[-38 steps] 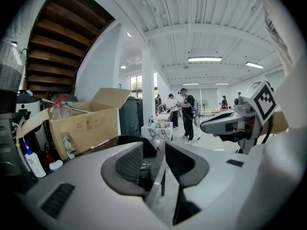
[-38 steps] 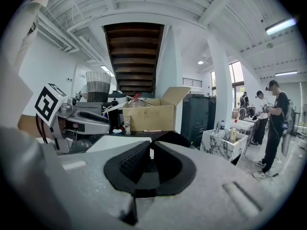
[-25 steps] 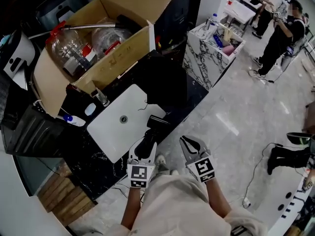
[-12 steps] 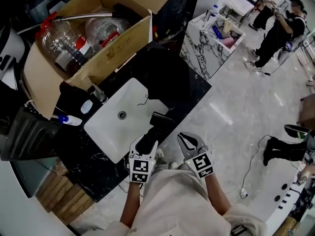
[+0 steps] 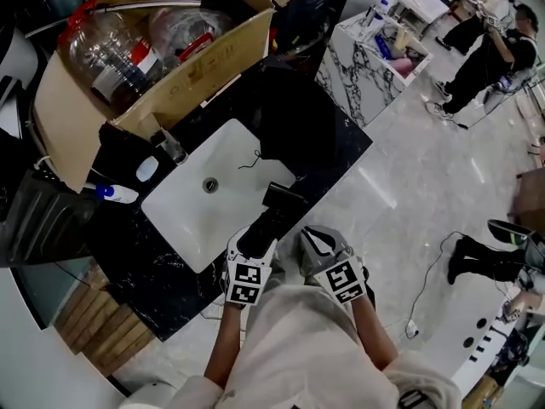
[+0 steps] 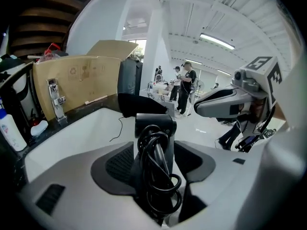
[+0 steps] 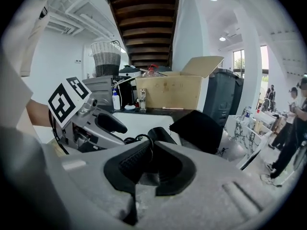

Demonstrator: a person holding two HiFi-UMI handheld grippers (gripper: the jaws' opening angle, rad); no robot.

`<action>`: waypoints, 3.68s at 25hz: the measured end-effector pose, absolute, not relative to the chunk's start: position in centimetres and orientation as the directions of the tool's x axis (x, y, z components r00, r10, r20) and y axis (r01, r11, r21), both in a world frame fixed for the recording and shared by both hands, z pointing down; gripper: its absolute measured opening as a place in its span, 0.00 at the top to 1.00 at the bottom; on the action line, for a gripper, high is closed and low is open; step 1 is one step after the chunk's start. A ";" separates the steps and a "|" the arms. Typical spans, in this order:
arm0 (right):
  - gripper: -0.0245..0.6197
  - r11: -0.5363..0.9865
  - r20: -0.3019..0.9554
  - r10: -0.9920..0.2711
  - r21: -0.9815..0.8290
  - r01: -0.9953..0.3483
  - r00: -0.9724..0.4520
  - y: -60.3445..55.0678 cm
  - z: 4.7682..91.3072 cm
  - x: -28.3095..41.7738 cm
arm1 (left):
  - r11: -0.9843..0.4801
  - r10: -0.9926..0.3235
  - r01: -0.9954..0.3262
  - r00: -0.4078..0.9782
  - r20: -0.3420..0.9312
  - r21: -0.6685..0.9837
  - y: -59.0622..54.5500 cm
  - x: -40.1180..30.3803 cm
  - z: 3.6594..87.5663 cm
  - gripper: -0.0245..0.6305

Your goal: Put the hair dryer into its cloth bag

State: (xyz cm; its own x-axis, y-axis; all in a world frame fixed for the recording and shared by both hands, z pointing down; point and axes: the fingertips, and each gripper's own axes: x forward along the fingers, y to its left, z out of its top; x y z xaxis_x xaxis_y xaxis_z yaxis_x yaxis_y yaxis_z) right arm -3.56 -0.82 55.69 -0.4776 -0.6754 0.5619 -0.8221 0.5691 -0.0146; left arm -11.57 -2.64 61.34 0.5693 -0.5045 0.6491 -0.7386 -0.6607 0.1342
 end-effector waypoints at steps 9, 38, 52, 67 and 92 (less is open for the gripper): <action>0.94 0.620 0.572 -0.635 -0.023 -0.785 -0.519 -1.3 57.2 -3.6 | -0.664 -0.465 -0.741 0.515 0.720 0.101 -3.1 -10.7 64.5 0.54; 0.94 0.751 0.573 -0.491 -0.104 -0.652 -0.657 -4.3 59.1 -0.9 | -0.651 -0.374 -0.758 0.381 0.846 0.054 -3.9 -9.1 68.6 0.67; 0.94 0.805 0.555 -0.440 -0.104 -0.584 -0.706 -7.1 58.9 1.5 | -0.553 -0.432 -0.830 0.360 0.827 0.072 -4.6 -8.6 68.0 0.68; 0.94 0.841 0.558 -0.405 -0.084 -0.535 -0.724 -12.1 59.5 4.2 | -0.424 -0.478 -0.905 0.258 0.839 0.037 -5.9 -7.4 67.1 0.68; 0.91 0.935 0.707 -0.329 0.154 -0.318 -0.626 -18.9 65.7 6.0 | -0.272 -0.495 -0.962 0.152 0.856 0.014 -7.6 -5.7 66.4 0.68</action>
State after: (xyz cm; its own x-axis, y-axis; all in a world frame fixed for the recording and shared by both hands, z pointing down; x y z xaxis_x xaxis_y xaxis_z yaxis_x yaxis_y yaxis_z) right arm 6.02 -18.85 65.74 -0.6256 -0.3295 0.7071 -0.3180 0.9354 0.1545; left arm -5.67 -7.63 66.42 0.1523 -0.4947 0.8556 -0.9621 -0.2723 0.0138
